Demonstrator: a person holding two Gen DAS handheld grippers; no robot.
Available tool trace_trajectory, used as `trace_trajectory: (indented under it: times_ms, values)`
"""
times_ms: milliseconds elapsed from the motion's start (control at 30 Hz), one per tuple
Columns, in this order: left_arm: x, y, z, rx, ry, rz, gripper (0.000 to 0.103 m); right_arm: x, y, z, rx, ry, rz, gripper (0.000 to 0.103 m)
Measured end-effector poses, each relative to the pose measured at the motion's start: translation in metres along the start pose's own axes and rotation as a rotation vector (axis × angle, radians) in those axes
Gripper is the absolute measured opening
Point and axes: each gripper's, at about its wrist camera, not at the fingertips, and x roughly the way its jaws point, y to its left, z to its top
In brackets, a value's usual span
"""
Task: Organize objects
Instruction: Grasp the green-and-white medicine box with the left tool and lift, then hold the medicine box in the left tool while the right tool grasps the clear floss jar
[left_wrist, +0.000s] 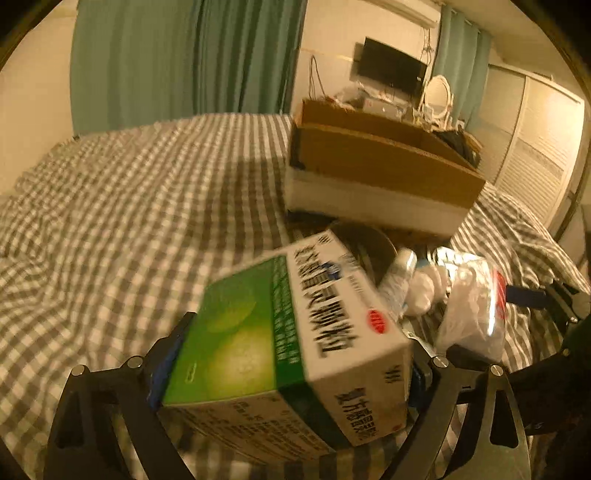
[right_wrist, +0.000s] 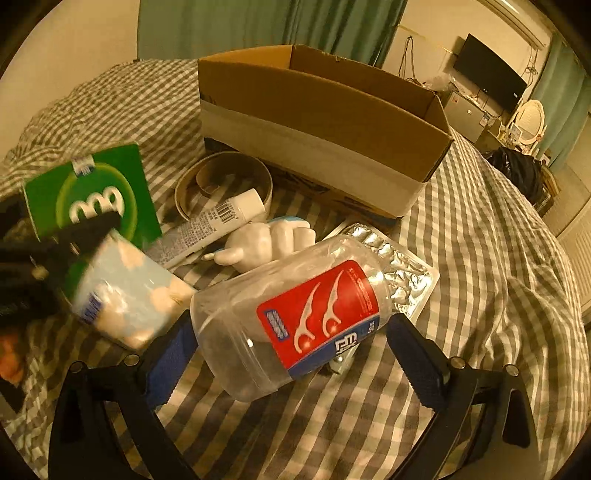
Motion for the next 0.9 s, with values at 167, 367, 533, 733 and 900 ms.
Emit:
trace_trajectory:
  times_ms: [167,367,533,733,900]
  values:
    - [-0.001,-0.001,-0.008,-0.025,0.042,-0.047,0.083,-0.017,-0.005,0.000,0.020,-0.040,0.018,0.068]
    - [-0.024,-0.009,-0.005,0.004,0.016,0.055,0.082,-0.025,-0.012,-0.004,0.053,-0.033,0.061,0.055]
    - [-0.040,-0.003,-0.001,-0.003,-0.020,0.108,0.082,-0.025,-0.013,-0.015,0.076,0.004,0.061,0.055]
    - [-0.047,0.002,-0.001,-0.005,-0.065,0.162,0.082,-0.031,-0.007,-0.016,0.143,0.017,0.073,0.075]
    - [-0.044,0.006,-0.002,-0.003,-0.081,0.196,0.082,-0.021,-0.008,0.004,0.239,0.030,0.080,0.084]
